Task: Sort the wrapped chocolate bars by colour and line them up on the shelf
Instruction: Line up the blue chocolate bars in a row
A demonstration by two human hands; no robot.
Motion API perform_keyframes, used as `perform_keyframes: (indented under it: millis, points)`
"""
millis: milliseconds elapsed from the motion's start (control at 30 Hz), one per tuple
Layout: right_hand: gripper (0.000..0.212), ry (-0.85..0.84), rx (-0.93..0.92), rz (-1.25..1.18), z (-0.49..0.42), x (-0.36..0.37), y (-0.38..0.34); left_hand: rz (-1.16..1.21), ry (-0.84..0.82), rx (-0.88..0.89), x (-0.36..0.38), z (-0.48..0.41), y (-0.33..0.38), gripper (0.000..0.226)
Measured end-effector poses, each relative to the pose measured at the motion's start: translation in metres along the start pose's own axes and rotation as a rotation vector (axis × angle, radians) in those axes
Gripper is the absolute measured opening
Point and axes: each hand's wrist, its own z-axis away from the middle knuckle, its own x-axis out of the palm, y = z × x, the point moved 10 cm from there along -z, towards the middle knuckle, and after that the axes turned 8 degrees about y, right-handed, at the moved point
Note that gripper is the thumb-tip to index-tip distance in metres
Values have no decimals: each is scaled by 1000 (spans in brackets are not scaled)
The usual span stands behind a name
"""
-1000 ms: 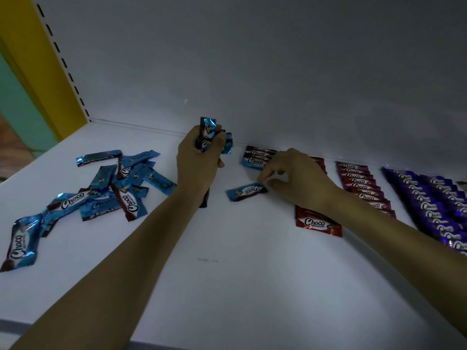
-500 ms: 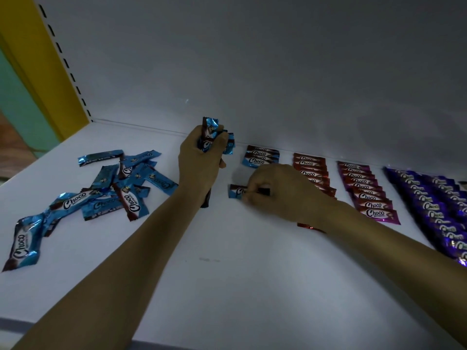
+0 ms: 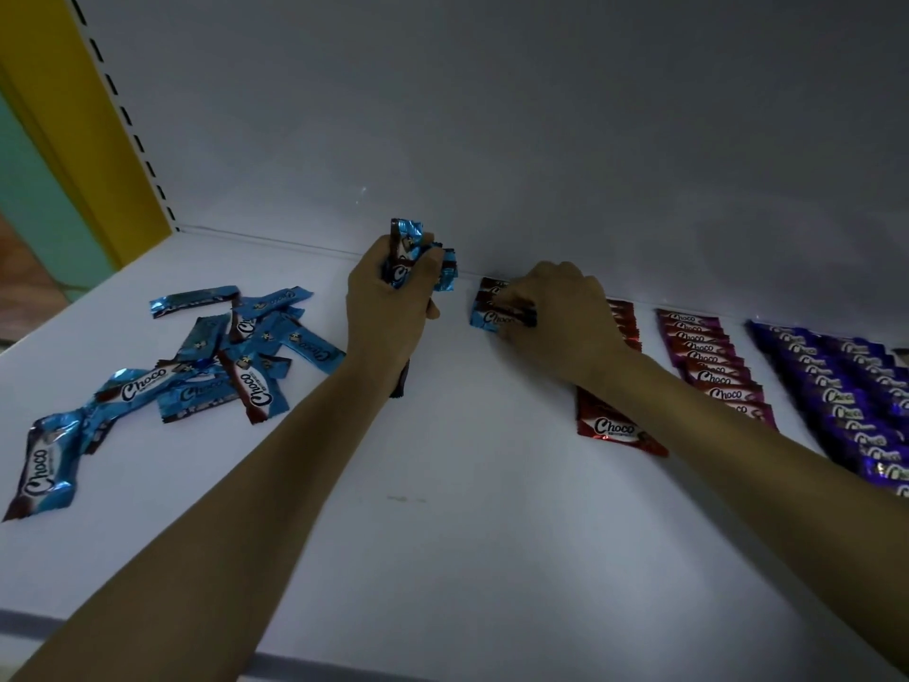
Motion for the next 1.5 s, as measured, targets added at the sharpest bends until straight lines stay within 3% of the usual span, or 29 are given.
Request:
perform_keyframes:
  millis: [33, 100, 167, 233, 333, 467, 600, 700, 867, 1033, 1133, 1200, 1367, 1500]
  points:
    - [32, 24, -5, 7, 1, -4, -2, 30, 5, -11, 0, 0, 1, 18]
    - [28, 43, 37, -233, 5, -11, -14, 113, 22, -59, -1, 0, 1, 16]
    - [36, -109, 152, -639, 18, -5, -38, 193, 40, -141, -3, 0, -3, 10]
    - [33, -240, 214, -870, 31, 5, -64, 318, 33, -254, -1, 4, -9, 8]
    - [24, -208, 265, -1032, 35, 6, -75, 505, -26, -376, 8, 10, -11, 12]
    - [13, -211, 306, -1087, 38, 9, -70, 514, -34, -383, 12, 13, -14, 18]
    - [7, -276, 458, -1266, 42, 15, -69, 546, -4, -416, 10, 14, -19, 19]
    - [20, -293, 451, -1218, 44, 16, -70, 502, 30, -422, 7, 13, -23, 17]
    - [15, -299, 509, -1270, 45, 14, -63, 500, 65, -362, 3, 10, -18, 21]
    - [7, -291, 491, -1139, 46, 0, -43, 176, 53, -177, 0, 3, -10, 15]
    - [9, -287, 497, -1061, 46, -5, -28, 119, -8, -123, 7, 6, -4, 17]
    - [9, -282, 436, -931, 42, -9, -22, 110, -27, -103, 10, 8, -1, 18]
    - [21, -310, 78, -381, 34, -3, -23, 101, -33, -103, 10, 8, 0, 17]
    - [13, -190, 76, -241, 26, 1, -8, 113, -44, -99, 11, 7, -1, 21]
